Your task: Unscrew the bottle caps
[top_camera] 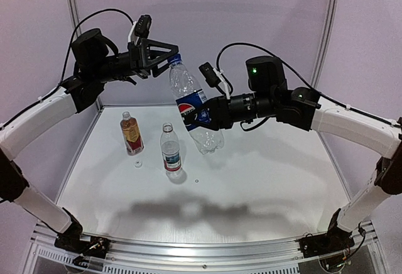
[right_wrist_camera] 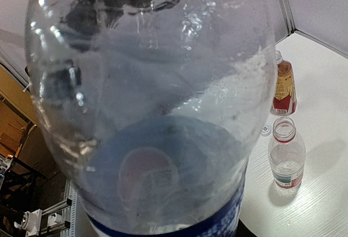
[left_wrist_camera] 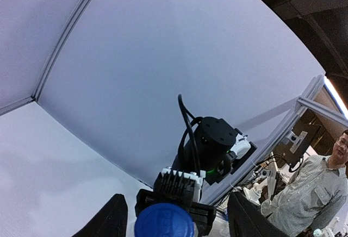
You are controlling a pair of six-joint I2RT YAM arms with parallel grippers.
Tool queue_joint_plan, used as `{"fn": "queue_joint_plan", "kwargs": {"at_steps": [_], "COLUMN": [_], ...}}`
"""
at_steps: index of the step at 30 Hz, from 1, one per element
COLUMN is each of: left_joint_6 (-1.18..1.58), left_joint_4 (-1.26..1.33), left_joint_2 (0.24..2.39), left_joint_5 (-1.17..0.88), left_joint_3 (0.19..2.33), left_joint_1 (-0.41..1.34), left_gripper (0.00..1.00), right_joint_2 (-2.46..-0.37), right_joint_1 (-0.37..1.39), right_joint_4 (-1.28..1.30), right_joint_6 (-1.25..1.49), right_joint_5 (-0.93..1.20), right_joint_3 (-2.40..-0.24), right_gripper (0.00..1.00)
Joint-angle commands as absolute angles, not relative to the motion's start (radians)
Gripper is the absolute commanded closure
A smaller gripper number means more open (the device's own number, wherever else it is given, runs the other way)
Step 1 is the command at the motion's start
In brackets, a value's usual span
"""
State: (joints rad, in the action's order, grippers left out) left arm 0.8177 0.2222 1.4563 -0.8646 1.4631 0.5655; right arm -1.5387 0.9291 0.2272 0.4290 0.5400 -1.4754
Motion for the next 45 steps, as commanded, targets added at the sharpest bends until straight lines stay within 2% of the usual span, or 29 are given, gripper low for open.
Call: {"fn": "queue_joint_plan", "kwargs": {"at_steps": [1,5,12,17,22,28,31,34,37,40,42,45], "left_joint_6": [0.812,0.797,0.694,0.594,0.634,0.712,0.743,0.731,0.657,0.610,0.596,0.578], "left_joint_4": [0.241,0.215,0.029,-0.251,-0.501,-0.733,-0.796,-0.801,-0.693,-0.609,-0.561,-0.409], "left_joint_2": [1.469,1.472,1.475,1.465,1.490,1.557,1.592,1.605,1.573,1.530,1.495,1.407], "left_joint_5": [-0.895,-0.900,-0.838,-0.587,-0.218,0.069,0.106,0.103,0.051,-0.018,-0.078,-0.282], "left_joint_3": [1.502,1.502,1.534,1.614,1.706,1.858,1.909,1.935,1.904,1.872,1.828,1.699], "left_joint_1": [0.569,0.574,0.601,0.642,0.730,0.797,0.808,0.808,0.801,0.764,0.716,0.622], "left_gripper": [0.47,0.64,0.78,0.76,0.76,0.74,0.67,0.49,0.29,0.14,0.06,0.06], "right_joint_2": [-1.553,-1.553,-1.566,-1.583,-1.640,-1.705,-1.713,-1.709,-1.691,-1.660,-1.639,-1.605], "right_joint_1": [0.928,0.929,0.928,0.930,0.941,0.964,0.976,0.982,0.984,0.984,0.983,0.983], "right_joint_4": [0.226,0.236,0.277,0.346,0.433,0.513,0.523,0.534,0.530,0.514,0.495,0.457], "right_joint_6": [0.448,0.441,0.419,0.381,0.323,0.296,0.282,0.272,0.270,0.269,0.271,0.274], "right_joint_5": [0.563,0.561,0.538,0.275,0.029,-0.086,-0.105,-0.120,-0.125,-0.126,-0.122,-0.081], "right_joint_3": [-1.515,-1.521,-1.550,-1.586,-1.667,-1.734,-1.738,-1.732,-1.700,-1.661,-1.632,-1.597], "right_gripper": [0.63,0.63,0.63,0.63,0.64,0.64,0.64,0.64,0.64,0.64,0.64,0.64]}}
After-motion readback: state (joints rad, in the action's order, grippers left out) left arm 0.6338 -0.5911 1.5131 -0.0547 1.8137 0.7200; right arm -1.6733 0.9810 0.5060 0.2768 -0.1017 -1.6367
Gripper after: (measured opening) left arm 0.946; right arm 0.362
